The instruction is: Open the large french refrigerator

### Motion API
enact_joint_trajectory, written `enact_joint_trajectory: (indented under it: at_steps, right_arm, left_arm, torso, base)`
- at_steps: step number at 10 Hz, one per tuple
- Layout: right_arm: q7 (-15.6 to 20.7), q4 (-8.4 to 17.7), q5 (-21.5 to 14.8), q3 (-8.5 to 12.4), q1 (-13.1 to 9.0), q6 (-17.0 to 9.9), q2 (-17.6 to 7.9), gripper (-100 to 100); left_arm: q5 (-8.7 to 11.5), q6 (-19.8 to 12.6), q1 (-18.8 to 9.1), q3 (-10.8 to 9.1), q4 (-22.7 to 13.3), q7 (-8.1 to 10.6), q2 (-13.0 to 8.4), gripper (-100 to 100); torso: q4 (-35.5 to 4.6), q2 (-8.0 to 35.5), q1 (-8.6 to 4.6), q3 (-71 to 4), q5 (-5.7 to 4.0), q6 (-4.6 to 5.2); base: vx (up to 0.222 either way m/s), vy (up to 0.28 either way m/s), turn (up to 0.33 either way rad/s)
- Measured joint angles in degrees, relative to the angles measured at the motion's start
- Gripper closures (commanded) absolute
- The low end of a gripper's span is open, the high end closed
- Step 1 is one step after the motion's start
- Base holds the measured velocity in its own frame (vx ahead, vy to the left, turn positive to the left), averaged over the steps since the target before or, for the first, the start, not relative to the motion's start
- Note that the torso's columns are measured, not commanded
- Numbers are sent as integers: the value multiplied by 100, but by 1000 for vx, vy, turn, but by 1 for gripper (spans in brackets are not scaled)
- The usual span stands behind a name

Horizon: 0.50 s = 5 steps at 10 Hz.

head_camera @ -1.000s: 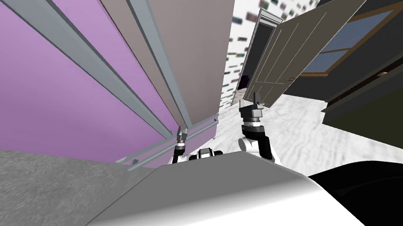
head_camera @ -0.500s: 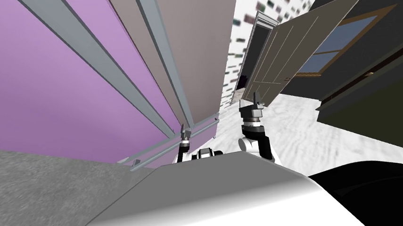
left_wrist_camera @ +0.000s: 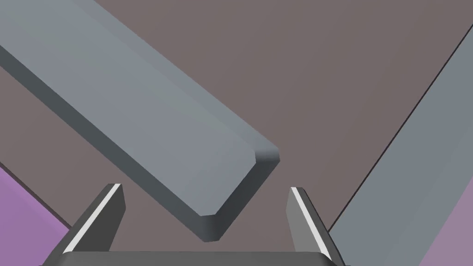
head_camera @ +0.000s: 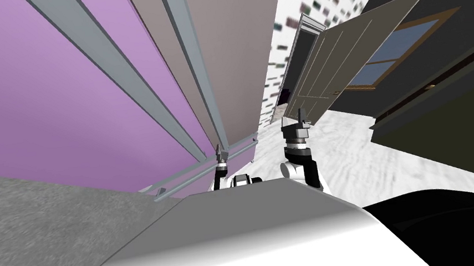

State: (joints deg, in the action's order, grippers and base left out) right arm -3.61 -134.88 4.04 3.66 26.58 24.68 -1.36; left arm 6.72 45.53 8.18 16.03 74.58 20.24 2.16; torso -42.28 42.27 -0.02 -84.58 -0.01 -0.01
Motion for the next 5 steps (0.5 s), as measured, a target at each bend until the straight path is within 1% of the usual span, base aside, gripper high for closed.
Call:
enact_joint_trajectory:
  at_steps: [2,3,4,5]
  right_arm:
    - [0,0,0,0,0,0,0,0]
    - [0,0,0,0,0,0,0,0]
    - [0,0,0,0,0,0,0,0]
    - [0,0,0,0,0,0,0,0]
  left_arm:
    - [22,-165,-117,-24,67,-28,28,-100]
    - [29,-250,-131,-21,91,-37,29,-100]
    - [30,-268,-132,-22,92,-39,29,100]
    - [17,-178,-73,-11,63,-27,17,100]
  torso:
    - [2,-7,2,-4,1,0]
    - [-10,-21,3,-13,-1,6]
    - [-3,-20,2,-13,0,5]
    - [-1,-5,3,-4,1,1]
  base:
    - [20,-1,24]
    - [-5,-2,6]
    - [-12,3,-49]
    - [-12,7,-34]
